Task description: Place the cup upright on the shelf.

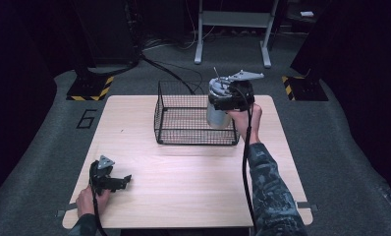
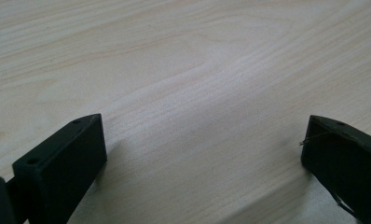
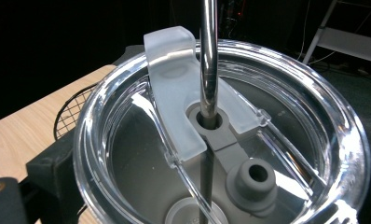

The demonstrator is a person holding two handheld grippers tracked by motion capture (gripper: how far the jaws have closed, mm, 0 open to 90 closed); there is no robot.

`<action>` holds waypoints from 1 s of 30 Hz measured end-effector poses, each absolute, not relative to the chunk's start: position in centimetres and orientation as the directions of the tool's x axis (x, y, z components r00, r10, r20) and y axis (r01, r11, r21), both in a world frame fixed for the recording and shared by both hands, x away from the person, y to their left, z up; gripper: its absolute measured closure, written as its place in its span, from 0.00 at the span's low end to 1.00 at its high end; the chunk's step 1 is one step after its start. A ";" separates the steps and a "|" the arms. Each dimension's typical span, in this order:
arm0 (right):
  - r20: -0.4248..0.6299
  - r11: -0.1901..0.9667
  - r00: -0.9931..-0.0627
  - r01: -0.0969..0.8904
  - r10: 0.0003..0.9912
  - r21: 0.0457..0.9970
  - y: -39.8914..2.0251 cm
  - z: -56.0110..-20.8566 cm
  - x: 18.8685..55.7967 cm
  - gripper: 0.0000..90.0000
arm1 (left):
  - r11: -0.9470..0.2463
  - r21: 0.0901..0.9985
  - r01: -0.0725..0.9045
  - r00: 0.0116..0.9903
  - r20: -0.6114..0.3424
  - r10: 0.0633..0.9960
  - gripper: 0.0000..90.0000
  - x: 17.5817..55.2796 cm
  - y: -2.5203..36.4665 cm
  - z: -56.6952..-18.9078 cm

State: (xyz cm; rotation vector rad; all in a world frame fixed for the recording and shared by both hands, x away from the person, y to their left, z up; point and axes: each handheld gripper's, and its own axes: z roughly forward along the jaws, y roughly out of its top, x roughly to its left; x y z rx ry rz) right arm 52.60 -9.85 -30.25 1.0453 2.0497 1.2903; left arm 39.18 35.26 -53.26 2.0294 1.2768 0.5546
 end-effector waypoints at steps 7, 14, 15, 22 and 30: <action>-0.021 0.257 -0.568 0.339 0.823 0.905 -9.1 -30.6 53.7 0.04 | -0.299 0.727 0.619 0.431 0.004 0.902 0.00 39.2 35.3 -53.3; -0.025 0.256 -0.559 0.340 0.829 0.905 -8.4 -30.8 54.5 0.04 | -0.299 0.727 0.619 0.431 0.004 0.902 0.00 39.2 35.3 -53.3; -0.024 0.258 -0.559 0.343 0.829 0.903 -8.3 -30.8 54.6 0.04 | -0.299 0.727 0.619 0.431 0.004 0.902 0.00 39.2 35.3 -53.3; -0.029 0.263 -0.549 0.352 0.835 0.898 -7.5 -31.2 55.6 0.04 | -0.298 0.727 0.619 0.431 0.003 0.902 0.00 39.2 35.3 -53.3; -0.013 0.253 -0.539 0.373 0.842 0.893 -6.8 -32.1 56.7 0.04 | -0.312 0.721 0.619 0.440 0.011 0.898 0.00 39.2 35.3 -53.2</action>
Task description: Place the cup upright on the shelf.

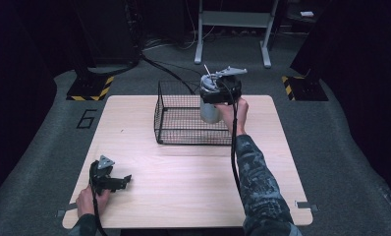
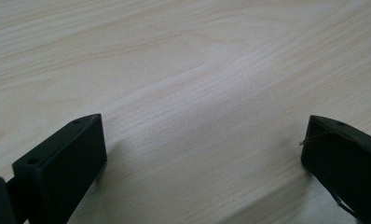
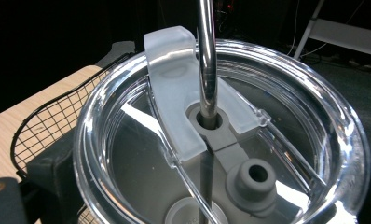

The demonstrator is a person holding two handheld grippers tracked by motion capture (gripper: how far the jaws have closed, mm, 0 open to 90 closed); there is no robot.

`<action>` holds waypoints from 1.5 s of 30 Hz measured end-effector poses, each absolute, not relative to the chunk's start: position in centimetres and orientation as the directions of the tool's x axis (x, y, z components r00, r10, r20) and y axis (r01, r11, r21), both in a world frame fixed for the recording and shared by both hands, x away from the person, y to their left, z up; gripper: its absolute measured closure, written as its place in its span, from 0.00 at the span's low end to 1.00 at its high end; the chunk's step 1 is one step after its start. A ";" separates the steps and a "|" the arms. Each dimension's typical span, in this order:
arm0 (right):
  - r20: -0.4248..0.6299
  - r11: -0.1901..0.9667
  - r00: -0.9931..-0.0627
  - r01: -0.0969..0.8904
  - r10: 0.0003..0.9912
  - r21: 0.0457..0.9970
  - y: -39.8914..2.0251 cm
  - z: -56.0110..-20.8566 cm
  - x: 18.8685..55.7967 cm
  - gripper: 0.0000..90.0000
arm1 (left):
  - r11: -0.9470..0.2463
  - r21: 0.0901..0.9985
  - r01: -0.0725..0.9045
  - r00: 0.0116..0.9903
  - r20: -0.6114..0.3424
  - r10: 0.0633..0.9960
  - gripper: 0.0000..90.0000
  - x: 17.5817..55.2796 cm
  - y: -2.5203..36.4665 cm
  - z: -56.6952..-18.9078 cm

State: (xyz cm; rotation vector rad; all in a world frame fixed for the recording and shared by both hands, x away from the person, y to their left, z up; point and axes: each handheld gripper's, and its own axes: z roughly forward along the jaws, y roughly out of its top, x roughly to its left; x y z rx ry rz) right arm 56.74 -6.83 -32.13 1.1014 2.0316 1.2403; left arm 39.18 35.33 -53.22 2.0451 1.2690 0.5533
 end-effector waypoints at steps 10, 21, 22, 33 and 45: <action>-0.003 0.253 -0.528 0.401 0.849 0.880 -6.1 -33.3 57.8 0.04 | -0.312 0.721 0.619 0.440 0.011 0.898 0.00 39.2 35.3 -53.2; 0.015 0.250 -0.518 0.438 0.856 0.863 -5.1 -35.1 59.0 0.04 | -0.301 0.722 0.623 0.435 0.001 0.901 0.00 39.2 35.3 -53.2; 0.015 0.250 -0.518 0.438 0.856 0.863 -5.1 -35.1 59.0 0.04 | -0.301 0.722 0.623 0.435 0.001 0.901 0.00 39.2 35.3 -53.2; 0.041 0.238 -0.507 0.473 0.861 0.848 -4.2 -36.9 59.6 0.04 | -0.306 0.721 0.622 0.437 0.005 0.899 0.00 39.2 35.3 -53.2; 0.053 0.241 -0.498 0.507 0.865 0.828 -3.4 -38.6 60.1 0.04 | -0.299 0.727 0.618 0.431 0.004 0.902 0.00 39.2 35.3 -53.3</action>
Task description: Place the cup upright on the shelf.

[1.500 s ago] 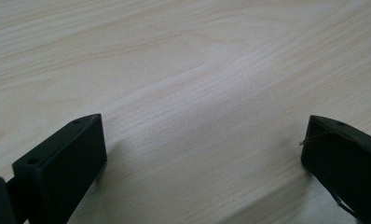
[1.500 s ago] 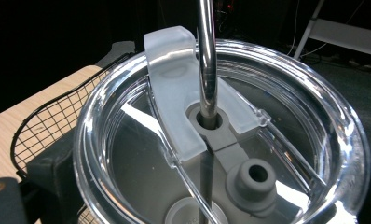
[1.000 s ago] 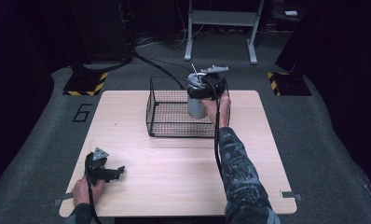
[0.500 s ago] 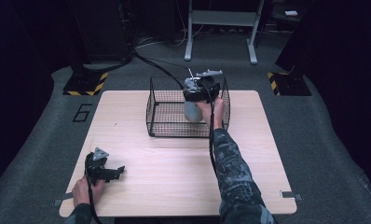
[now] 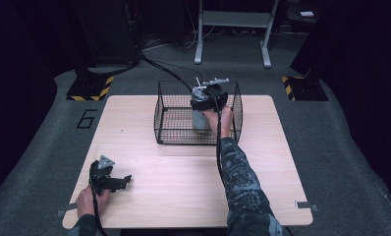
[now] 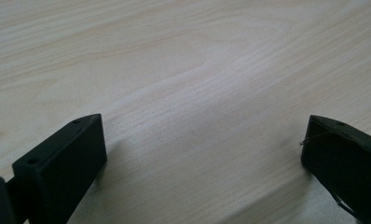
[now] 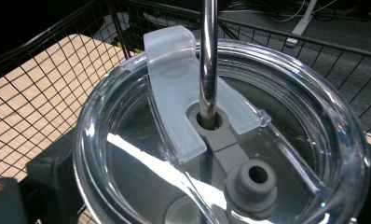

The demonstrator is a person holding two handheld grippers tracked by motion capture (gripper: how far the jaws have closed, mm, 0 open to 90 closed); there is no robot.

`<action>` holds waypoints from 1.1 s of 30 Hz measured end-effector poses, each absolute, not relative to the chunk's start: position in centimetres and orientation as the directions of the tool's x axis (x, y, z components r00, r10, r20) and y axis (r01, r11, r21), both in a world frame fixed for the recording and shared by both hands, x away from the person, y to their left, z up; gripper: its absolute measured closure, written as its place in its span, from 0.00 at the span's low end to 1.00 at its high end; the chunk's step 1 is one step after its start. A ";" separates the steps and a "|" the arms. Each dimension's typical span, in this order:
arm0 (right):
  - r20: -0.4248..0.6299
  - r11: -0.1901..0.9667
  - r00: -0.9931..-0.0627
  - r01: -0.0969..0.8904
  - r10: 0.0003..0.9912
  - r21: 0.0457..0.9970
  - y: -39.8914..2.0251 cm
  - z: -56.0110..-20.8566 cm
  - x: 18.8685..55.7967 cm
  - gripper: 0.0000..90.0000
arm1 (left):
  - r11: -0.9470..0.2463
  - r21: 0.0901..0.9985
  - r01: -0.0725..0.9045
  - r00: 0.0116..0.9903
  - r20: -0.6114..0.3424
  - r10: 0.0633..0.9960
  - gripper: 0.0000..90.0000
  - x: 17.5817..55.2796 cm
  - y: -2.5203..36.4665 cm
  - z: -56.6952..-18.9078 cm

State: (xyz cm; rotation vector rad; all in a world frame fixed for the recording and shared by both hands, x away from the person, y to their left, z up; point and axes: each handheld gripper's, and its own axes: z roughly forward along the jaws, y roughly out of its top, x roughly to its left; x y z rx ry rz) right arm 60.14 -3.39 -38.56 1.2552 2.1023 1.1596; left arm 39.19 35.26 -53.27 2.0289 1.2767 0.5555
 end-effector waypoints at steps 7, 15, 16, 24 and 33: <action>0.055 0.244 -0.496 0.517 0.867 0.820 -3.1 -39.3 60.3 0.04 | -0.298 0.727 0.619 0.431 0.003 0.902 0.00 39.2 35.3 -53.3; 0.053 0.248 -0.495 0.520 0.867 0.817 -2.6 -39.9 60.5 0.04 | -0.298 0.727 0.619 0.431 0.003 0.902 0.00 39.2 35.3 -53.3; 0.043 0.259 -0.499 0.519 0.865 0.815 -2.6 -40.1 60.5 0.04 | -0.298 0.727 0.619 0.431 0.003 0.902 0.00 39.2 35.3 -53.3; 0.044 0.252 -0.496 0.514 0.867 0.820 -2.5 -40.4 60.5 0.04 | -0.301 0.727 0.618 0.433 0.005 0.902 0.00 39.2 35.3 -53.3; 0.038 0.257 -0.513 0.491 0.857 0.833 -3.2 -41.0 59.3 0.04 | -0.300 0.727 0.618 0.432 0.004 0.902 0.00 39.2 35.3 -53.3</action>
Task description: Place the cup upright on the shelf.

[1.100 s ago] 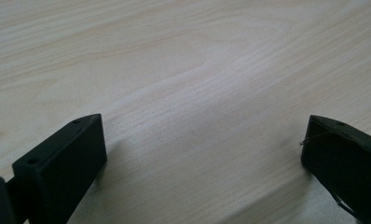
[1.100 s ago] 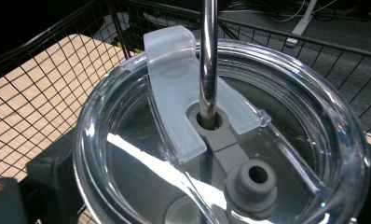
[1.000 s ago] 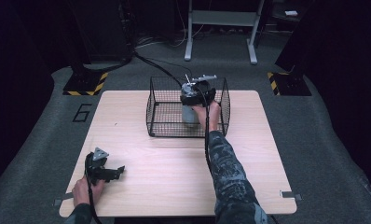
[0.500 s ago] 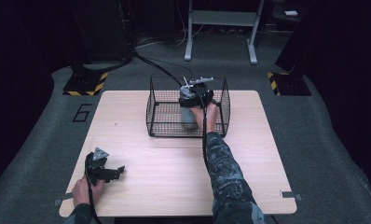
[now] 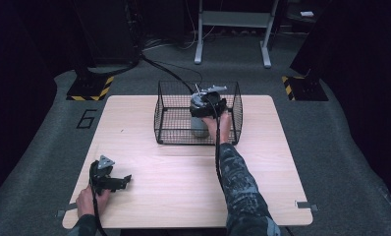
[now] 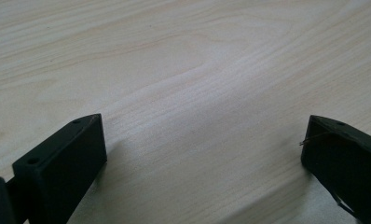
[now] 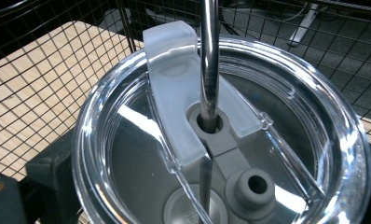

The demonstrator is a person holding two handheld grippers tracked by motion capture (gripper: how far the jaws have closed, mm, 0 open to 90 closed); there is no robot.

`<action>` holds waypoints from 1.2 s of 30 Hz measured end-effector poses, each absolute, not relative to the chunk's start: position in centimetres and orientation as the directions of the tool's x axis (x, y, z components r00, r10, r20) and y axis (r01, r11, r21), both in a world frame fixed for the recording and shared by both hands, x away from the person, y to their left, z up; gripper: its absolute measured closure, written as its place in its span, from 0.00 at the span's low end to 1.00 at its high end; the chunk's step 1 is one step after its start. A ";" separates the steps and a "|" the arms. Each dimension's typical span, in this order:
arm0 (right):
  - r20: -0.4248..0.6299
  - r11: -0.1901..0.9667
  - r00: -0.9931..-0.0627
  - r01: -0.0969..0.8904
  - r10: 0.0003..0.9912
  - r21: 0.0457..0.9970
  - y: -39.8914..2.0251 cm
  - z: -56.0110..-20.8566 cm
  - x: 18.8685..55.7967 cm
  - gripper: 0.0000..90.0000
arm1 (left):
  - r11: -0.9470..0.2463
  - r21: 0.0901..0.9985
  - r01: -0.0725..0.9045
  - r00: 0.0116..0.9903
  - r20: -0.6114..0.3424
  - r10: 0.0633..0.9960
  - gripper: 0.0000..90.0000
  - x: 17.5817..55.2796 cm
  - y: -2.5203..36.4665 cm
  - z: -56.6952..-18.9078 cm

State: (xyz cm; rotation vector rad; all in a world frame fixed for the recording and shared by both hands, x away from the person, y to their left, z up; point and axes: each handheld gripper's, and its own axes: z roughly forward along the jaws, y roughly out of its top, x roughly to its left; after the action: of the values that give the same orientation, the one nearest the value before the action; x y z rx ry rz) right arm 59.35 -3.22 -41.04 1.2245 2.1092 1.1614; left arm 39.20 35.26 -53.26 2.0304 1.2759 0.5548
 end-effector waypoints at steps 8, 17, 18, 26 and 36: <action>-0.010 0.302 -0.531 0.466 0.847 0.832 -2.8 -41.0 58.8 0.04 | -0.302 0.726 0.618 0.433 0.006 0.901 0.00 39.2 35.3 -53.3; -0.008 0.304 -0.533 0.470 0.846 0.828 -3.0 -40.9 58.8 0.03 | -0.304 0.723 0.620 0.433 0.007 0.901 0.00 39.2 35.3 -53.2; -0.014 0.311 -0.537 0.466 0.844 0.828 -3.0 -40.9 58.8 0.03 | -0.304 0.723 0.621 0.433 0.007 0.901 0.00 39.2 35.3 -53.2; 0.004 0.298 -0.523 0.491 0.852 0.818 -3.0 -40.7 58.9 0.03 | -0.306 0.722 0.621 0.434 0.008 0.901 0.00 39.2 35.3 -53.2; 0.091 0.261 -0.513 0.572 0.853 0.778 -3.8 -40.3 58.6 0.00 | -0.306 0.722 0.621 0.434 0.009 0.901 0.00 39.2 35.3 -53.2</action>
State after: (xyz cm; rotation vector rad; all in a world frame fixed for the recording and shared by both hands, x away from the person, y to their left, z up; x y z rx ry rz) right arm 58.62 -3.81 -40.34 1.3024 2.1905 1.1229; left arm 39.22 35.31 -53.22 2.0396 1.2762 0.5550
